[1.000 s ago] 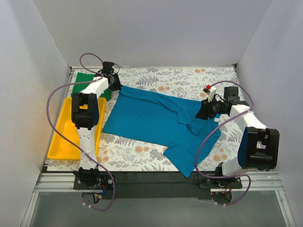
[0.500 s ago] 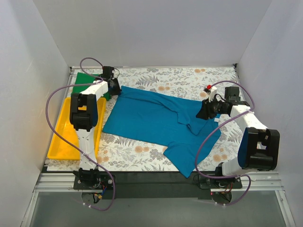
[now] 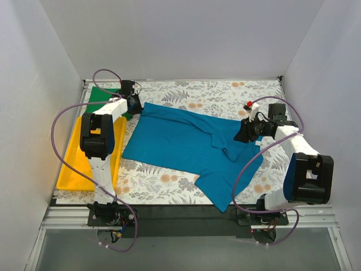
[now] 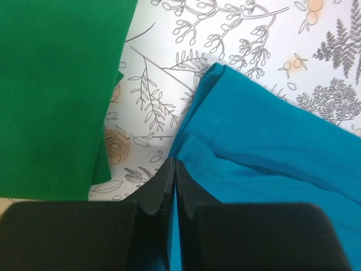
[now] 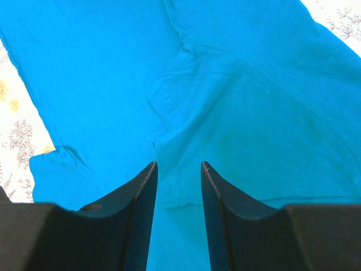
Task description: Fold and stack the t-shirts
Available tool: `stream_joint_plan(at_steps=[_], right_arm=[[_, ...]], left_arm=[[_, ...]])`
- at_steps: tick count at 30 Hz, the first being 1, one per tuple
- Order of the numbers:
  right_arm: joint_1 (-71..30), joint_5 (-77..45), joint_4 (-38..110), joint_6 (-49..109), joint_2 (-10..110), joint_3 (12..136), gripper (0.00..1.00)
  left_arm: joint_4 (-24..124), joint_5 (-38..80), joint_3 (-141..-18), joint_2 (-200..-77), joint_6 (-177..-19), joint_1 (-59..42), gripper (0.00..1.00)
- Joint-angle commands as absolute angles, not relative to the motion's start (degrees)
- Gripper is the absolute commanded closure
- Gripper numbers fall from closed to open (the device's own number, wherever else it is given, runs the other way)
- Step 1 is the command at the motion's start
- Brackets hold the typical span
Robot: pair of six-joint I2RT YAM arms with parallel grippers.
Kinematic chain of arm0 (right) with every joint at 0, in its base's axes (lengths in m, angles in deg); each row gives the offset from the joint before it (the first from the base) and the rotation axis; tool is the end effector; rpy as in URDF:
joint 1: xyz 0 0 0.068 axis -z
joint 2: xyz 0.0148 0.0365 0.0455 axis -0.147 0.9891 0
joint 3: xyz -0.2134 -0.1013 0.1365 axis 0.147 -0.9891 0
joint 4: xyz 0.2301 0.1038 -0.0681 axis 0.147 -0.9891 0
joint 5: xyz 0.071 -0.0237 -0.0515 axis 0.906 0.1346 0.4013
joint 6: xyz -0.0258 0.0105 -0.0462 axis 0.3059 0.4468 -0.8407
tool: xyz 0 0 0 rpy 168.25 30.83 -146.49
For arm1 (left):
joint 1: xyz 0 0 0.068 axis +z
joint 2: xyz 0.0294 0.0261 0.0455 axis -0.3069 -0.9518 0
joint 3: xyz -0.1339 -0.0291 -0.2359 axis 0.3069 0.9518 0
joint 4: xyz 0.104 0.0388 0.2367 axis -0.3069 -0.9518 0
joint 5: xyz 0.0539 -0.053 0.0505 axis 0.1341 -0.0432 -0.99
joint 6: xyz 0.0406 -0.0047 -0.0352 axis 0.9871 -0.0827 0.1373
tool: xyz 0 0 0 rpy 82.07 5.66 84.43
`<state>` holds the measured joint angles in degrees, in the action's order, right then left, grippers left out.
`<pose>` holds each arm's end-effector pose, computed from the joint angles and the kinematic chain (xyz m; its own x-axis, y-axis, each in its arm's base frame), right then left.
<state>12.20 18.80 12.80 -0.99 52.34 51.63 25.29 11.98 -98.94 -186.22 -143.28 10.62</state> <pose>0.2915 0.0050 0.2232 -0.5966 -0.2669 -0.7569 -0.6463 0.7189 0.2559 0.4648 -0.0585 0.1708 -0.5323 -0.7792 -0.3310 -0.6104 0.6242 -0.4877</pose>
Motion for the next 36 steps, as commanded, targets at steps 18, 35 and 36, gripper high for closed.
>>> stream_joint_plan(at_steps=[18,35,36], right_arm=[[12.5,20.2,13.6,-1.2,51.1,50.9,0.57],[12.5,19.0,13.6,-1.3,51.5,50.8,0.57],[12.5,18.7,13.5,-1.3,51.5,50.8,0.57]], left_arm=[[26.2,8.3,-95.0,-179.4,-143.1,11.5,1.0],[28.4,7.2,-92.4,-173.5,-145.2,12.0,0.68],[28.8,7.5,-92.3,-172.2,-145.2,12.0,0.62]])
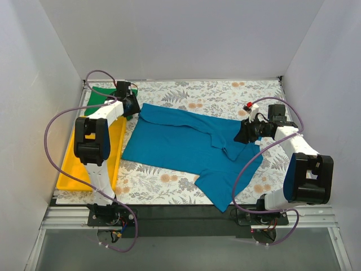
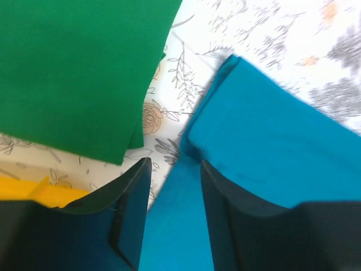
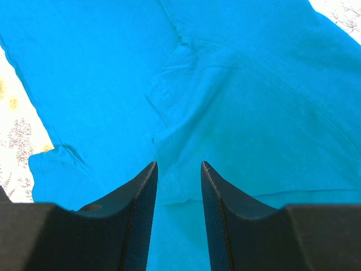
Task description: Fold and stack the t-shirts
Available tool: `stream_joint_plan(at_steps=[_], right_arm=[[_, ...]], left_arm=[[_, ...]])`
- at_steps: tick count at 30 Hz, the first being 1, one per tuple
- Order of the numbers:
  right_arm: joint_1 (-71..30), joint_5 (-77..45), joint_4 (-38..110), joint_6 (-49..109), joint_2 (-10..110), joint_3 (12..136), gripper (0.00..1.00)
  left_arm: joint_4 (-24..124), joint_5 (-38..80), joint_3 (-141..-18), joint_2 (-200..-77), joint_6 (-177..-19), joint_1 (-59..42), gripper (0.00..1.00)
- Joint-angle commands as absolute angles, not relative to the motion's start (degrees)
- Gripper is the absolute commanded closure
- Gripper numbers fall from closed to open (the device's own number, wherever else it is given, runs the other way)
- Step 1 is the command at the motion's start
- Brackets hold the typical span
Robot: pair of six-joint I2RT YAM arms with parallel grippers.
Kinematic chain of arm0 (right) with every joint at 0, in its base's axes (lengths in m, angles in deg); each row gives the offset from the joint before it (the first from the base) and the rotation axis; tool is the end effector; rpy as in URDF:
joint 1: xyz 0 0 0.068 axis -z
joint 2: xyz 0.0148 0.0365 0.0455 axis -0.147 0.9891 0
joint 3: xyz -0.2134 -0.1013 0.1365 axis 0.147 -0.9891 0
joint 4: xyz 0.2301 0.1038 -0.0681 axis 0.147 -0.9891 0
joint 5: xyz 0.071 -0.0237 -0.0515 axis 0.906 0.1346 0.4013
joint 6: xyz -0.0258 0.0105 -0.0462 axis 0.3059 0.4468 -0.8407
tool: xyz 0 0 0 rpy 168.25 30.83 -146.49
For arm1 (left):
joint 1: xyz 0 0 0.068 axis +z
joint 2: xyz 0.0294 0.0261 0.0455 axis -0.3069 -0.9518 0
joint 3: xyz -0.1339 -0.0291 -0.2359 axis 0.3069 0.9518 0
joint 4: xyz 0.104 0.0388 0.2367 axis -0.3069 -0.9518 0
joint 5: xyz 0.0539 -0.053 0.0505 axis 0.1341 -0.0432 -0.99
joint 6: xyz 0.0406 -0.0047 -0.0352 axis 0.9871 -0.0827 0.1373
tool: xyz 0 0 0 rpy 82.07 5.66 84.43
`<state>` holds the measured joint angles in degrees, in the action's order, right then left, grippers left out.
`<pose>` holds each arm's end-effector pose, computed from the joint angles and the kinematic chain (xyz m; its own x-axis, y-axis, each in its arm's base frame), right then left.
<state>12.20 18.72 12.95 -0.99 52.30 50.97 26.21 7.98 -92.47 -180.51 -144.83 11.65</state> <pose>0.2899 0.0051 0.2201 -0.6030 -0.2669 -0.7518 -0.6436 0.7196 0.2608 0.4426 -0.0451 0.1811 -0.4649 -0.8058 -0.3669 -0.6554 0.5918 -0.4692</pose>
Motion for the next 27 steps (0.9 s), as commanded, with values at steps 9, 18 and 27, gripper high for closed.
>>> stream_joint_plan(at_steps=[9,18,27], right_arm=[[16.2,4.7,19.8,5.5,50.9,50.8,0.56],[24.2,-2.2,25.8,16.0,56.4,52.5,0.57],[25.2,5.1,25.7,17.8,69.1,62.3,0.59]], left_arm=[[34.8,17.0,-88.0,-166.9,-144.2,12.1,0.5],[36.2,22.7,-88.6,-173.1,-146.7,12.1,0.5],[36.3,24.5,-91.8,-178.0,-147.6,12.2,0.5]])
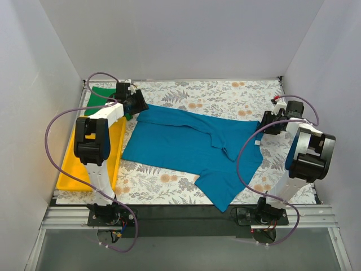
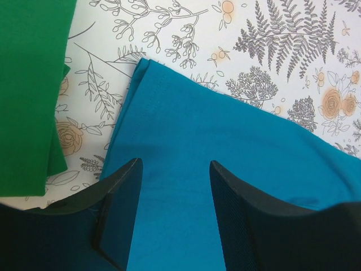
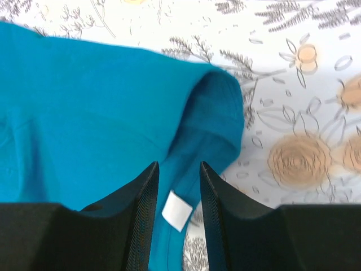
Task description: Fold and stack the t-shirts
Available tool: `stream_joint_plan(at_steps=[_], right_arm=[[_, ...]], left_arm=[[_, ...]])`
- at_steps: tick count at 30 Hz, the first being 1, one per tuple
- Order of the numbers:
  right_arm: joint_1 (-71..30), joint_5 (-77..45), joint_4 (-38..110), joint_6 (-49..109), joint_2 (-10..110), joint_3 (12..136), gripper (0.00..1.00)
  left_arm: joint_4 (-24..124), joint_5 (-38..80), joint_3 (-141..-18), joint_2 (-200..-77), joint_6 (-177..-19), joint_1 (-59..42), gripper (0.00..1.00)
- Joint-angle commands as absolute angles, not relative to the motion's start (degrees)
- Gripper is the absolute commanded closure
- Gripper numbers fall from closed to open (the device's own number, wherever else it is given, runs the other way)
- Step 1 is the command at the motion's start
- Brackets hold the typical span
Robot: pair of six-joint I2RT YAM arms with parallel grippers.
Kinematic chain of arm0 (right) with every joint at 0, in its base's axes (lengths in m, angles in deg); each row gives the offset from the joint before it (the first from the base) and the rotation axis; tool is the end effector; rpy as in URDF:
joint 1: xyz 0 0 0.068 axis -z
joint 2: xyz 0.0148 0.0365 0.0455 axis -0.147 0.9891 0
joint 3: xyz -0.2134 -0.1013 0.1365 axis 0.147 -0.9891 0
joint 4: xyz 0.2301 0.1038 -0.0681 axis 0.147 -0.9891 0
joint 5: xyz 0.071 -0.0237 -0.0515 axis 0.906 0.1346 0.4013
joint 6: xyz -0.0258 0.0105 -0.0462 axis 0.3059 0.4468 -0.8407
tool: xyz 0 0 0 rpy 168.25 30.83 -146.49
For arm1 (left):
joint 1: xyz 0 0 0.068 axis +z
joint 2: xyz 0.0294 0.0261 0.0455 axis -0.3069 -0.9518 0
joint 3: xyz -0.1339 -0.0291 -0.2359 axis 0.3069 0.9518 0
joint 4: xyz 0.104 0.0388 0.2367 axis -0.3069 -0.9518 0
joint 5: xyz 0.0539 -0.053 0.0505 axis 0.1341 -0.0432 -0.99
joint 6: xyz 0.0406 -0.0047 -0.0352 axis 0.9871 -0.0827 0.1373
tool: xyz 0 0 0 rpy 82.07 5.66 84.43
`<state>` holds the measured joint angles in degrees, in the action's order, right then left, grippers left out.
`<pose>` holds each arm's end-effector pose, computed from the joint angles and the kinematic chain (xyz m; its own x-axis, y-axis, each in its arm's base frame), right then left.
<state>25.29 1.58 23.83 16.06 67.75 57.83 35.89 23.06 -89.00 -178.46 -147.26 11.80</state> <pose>0.3423 -0.0878 0.1812 -0.7546 0.1083 -0.6472 -0.0801 0.9637 0.2546 0.4429 -0.0534 0.1899 -0.5405 -0.8096 -0.2288 -0.5116 0.5322 -0.6745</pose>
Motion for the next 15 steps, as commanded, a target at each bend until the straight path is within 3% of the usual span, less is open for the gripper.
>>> stream_joint_plan(at_steps=[1,15], right_arm=[[25.2,5.1,25.7,17.9,69.8,62.8,0.59],[25.1,9.0,25.8,19.2,78.3,68.0,0.61]], left_arm=[[36.4,24.6,-91.8,-178.4,-147.6,12.2,0.5],[35.7,26.4,-94.7,-183.5,-148.1,12.2,0.51]])
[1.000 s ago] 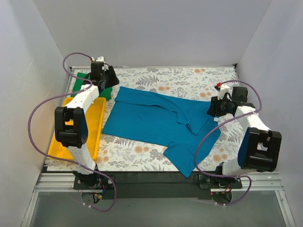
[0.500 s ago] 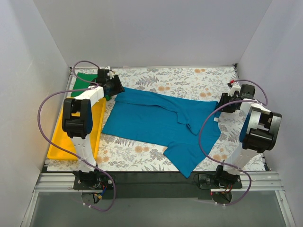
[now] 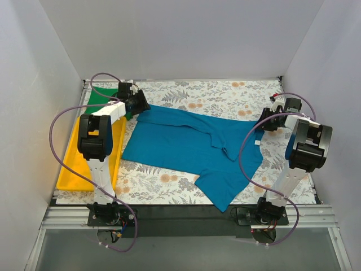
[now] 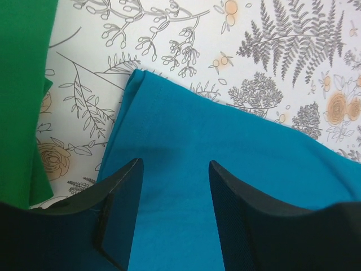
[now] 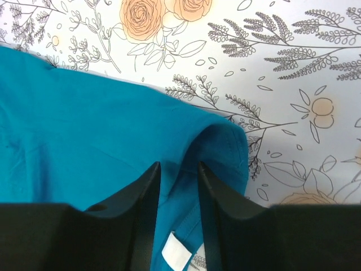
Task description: Fold and stack the t-shirts
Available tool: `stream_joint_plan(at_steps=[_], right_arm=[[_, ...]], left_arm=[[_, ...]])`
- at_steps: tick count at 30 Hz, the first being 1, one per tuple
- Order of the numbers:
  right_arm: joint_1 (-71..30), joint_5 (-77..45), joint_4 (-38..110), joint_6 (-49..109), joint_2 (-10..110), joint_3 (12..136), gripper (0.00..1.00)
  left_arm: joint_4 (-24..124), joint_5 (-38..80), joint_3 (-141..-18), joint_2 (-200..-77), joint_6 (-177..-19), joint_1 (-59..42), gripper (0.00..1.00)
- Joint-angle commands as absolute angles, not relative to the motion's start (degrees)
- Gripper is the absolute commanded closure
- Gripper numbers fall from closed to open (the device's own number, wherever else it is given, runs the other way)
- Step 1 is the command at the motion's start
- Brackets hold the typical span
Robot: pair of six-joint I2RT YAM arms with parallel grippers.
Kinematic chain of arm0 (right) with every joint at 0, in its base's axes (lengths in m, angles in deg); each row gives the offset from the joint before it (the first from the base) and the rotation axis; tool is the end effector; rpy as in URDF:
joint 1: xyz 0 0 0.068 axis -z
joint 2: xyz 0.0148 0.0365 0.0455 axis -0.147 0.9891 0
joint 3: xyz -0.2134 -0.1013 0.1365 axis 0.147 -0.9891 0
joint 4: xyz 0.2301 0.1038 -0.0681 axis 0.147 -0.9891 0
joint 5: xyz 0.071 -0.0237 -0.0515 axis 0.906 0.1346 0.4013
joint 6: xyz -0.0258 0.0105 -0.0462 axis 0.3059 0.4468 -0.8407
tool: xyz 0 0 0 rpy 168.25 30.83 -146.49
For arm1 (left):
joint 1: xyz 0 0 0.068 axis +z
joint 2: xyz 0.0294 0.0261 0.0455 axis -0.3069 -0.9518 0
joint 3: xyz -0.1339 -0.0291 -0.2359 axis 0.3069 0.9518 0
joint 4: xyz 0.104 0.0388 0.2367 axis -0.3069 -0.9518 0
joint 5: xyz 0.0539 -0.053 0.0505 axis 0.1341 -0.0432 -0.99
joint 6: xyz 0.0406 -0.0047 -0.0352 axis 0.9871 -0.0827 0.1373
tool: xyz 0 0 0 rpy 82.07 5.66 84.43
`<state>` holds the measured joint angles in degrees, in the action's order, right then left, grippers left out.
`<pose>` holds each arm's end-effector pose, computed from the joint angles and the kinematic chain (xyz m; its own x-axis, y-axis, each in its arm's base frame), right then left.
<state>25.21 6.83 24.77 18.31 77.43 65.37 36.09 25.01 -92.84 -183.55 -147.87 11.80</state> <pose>0.3781 -0.0950 0.1621 -0.7649 0.1511 -0.6262 -0.1041 0.9303 0.3517 0.4600 -0.0564 0.1726 -0.5585 -0.8069 -0.1921 -0.5191 0.5206 -0.6779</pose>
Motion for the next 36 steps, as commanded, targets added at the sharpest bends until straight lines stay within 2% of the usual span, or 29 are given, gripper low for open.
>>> stream_joint_plan(at_steps=[1,2,5,8,11,17,36], right_arm=[[25.2,9.0,26.1,19.3,78.4,68.0,0.67],[25.2,9.1,26.2,19.3,78.2,68.0,0.69],[25.2,9.0,26.8,19.3,77.8,68.5,0.85],[25.2,7.9,26.9,19.0,77.9,69.6,0.98],[25.2,6.8,26.9,18.9,78.5,71.0,0.99],[25.2,5.4,27.2,18.9,80.0,74.0,0.99],[25.2,0.8,27.0,15.4,83.6,78.7,0.99]], left_arm=[[35.6,26.8,-95.1,-183.8,-148.3,12.1,0.52],[35.5,27.0,-95.3,-184.4,-148.3,12.2,0.52],[34.5,28.0,-96.5,-186.3,-148.6,12.2,0.55],[32.7,28.4,-97.7,-188.0,-148.6,12.2,0.65],[30.8,27.6,-98.3,-189.2,-148.4,12.2,0.77],[27.8,26.0,-100.5,-191.1,-148.3,12.2,0.82],[23.5,24.8,-107.5,-194.2,-148.4,12.5,0.82]])
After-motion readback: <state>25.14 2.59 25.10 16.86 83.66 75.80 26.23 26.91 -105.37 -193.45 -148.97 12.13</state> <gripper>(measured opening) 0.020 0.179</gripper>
